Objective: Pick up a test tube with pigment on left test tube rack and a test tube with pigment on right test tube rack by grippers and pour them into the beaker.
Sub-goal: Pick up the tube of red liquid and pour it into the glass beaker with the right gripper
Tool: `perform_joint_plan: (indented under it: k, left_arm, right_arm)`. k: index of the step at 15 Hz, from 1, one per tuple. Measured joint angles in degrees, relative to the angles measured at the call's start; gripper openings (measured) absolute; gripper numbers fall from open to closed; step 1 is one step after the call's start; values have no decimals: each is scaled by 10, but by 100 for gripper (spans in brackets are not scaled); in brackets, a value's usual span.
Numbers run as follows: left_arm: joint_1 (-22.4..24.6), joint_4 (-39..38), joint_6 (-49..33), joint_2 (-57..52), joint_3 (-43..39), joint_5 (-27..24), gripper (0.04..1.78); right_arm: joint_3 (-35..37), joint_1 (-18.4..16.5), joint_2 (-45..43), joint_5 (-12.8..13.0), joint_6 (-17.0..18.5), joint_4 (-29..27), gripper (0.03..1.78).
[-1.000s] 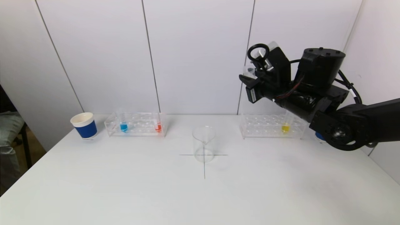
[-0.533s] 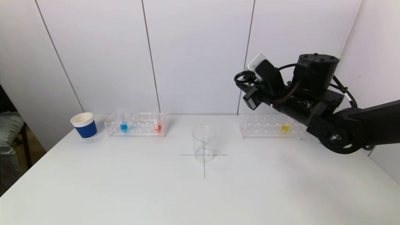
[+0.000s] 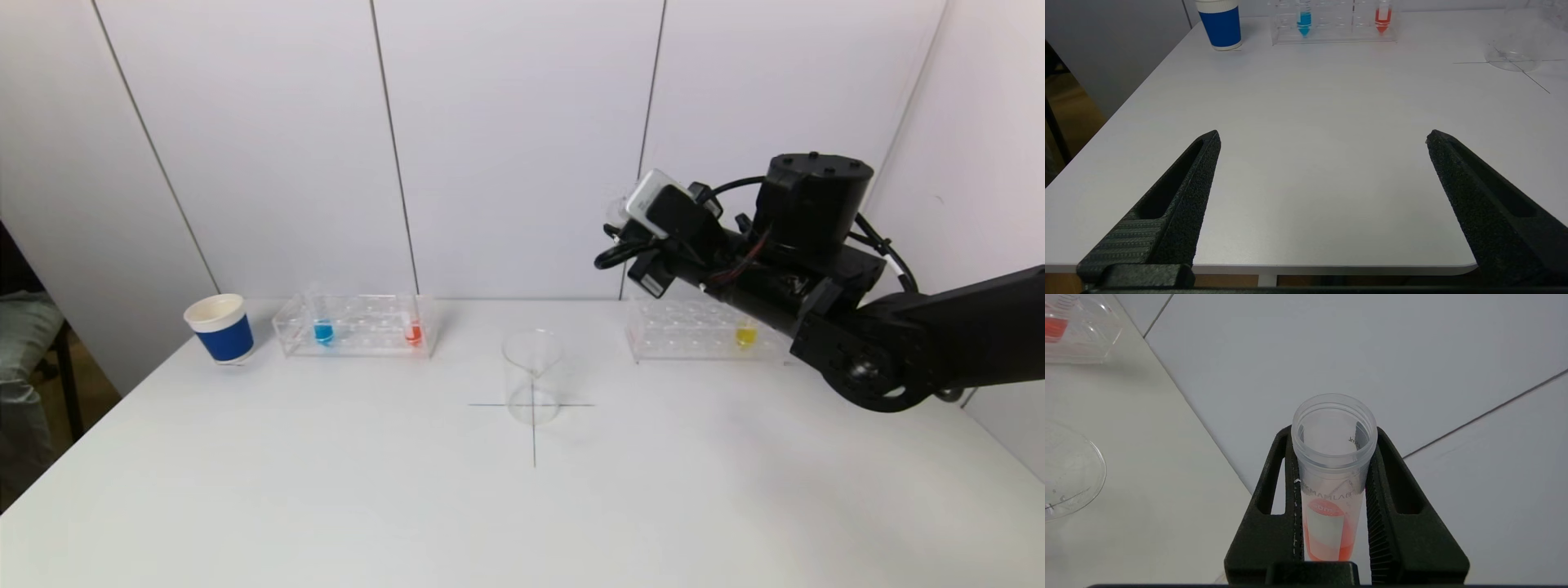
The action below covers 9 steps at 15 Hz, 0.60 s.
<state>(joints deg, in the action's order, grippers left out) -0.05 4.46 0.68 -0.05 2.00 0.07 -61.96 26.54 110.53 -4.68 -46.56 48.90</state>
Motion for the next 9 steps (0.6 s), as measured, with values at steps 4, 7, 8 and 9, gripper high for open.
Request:
perform_joint_plan:
  k: [4, 7, 8, 9]
  left_arm:
    - [0, 0, 0, 0, 0, 0, 176]
    - [0, 0, 0, 0, 0, 0, 176]
    - [0, 0, 0, 0, 0, 0, 176]
    - [0, 0, 0, 0, 0, 0, 176]
  right_arm:
    - [4, 6, 2, -13, -35, 7, 49]
    - [9, 7, 11, -13, -60, 41, 49]
    - [12, 7, 16, -13, -67, 57, 49]
    - [14, 7, 22, -13, -72, 72, 49]
